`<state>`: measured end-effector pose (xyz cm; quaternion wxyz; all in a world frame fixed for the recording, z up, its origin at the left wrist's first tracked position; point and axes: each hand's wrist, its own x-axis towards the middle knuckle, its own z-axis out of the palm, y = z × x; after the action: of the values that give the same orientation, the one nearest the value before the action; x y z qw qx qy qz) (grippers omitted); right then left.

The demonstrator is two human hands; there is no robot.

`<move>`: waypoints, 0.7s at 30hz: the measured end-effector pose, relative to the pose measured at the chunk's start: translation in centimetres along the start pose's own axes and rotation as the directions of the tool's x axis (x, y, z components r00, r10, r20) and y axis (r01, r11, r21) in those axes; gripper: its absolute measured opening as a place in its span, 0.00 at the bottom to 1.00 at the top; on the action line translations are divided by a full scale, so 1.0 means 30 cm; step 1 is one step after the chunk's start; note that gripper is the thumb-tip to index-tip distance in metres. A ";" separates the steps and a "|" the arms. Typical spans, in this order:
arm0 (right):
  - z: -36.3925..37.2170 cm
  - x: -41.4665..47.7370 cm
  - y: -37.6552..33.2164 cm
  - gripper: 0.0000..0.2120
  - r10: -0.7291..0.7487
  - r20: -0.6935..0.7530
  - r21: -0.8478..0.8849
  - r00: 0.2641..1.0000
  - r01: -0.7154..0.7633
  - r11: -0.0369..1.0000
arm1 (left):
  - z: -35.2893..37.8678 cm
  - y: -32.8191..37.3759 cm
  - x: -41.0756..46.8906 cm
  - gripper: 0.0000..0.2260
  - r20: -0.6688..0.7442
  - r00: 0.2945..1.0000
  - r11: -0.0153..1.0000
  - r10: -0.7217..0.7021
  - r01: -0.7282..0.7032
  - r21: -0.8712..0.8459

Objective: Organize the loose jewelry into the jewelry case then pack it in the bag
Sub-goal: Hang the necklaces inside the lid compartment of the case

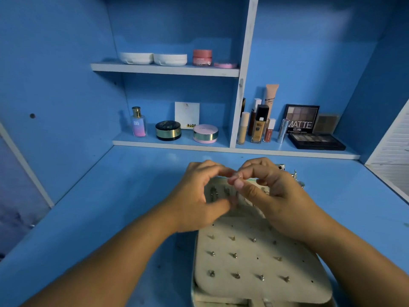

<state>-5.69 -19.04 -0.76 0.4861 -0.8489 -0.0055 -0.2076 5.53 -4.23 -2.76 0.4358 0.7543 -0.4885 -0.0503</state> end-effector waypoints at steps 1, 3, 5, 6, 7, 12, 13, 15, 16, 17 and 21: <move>0.005 -0.001 -0.001 0.08 -0.021 0.008 0.009 1.000 0.021 1.000 | 0.003 0.003 -0.001 0.17 0.021 1.000 1.000 0.010 -0.009 -0.024; 0.011 -0.001 -0.001 0.08 -0.050 0.010 0.043 0.999 0.049 0.998 | 0.008 0.006 -0.003 0.16 0.052 0.999 0.997 0.002 0.002 -0.074; 0.008 0.000 0.001 0.09 -0.028 -0.002 0.102 1.000 0.028 0.994 | 0.013 0.006 -0.002 0.11 0.065 0.998 0.991 -0.009 0.017 -0.129; 0.004 0.001 0.002 0.10 -0.014 -0.008 0.130 1.000 0.015 0.991 | 0.017 0.008 -0.001 0.10 0.061 0.998 0.989 -0.006 0.015 -0.145; 0.000 0.002 0.001 0.10 -0.004 -0.013 0.147 1.000 0.006 0.989 | 0.021 0.009 0.000 0.09 0.051 0.999 0.988 0.004 0.004 -0.155; -0.033 0.003 -0.004 0.10 0.106 -0.064 0.236 0.992 -0.088 0.968 | 0.024 0.019 -0.001 0.08 0.086 0.995 0.968 -0.048 0.067 -0.240; -0.043 0.005 -0.001 0.11 0.130 -0.068 0.244 0.989 -0.110 0.964 | 0.021 0.021 -0.002 0.06 0.093 0.994 0.960 -0.062 0.085 -0.266; -0.060 0.008 0.006 0.13 0.178 -0.063 0.246 0.982 -0.157 0.956 | 0.017 0.024 -0.001 0.06 0.094 0.994 0.951 -0.065 0.090 -0.295; -0.065 0.011 0.013 0.14 0.205 -0.059 0.248 0.977 -0.185 0.951 | 0.015 0.026 -0.001 0.07 0.088 0.993 0.947 -0.072 0.096 -0.306; -0.069 0.013 0.020 0.15 0.232 -0.060 0.249 0.971 -0.210 0.946 | 0.014 0.024 0.001 0.07 0.077 0.993 0.943 -0.089 0.109 -0.314; -0.071 0.021 0.048 0.17 0.278 -0.084 0.214 0.957 -0.255 0.943 | 0.012 0.015 0.009 0.09 0.029 0.985 0.944 -0.170 0.171 -0.281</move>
<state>-5.55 -21.68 -0.79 0.5926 -0.7751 0.1161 -0.1859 5.18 -4.72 -2.55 0.5318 0.7237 -0.4103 -0.1585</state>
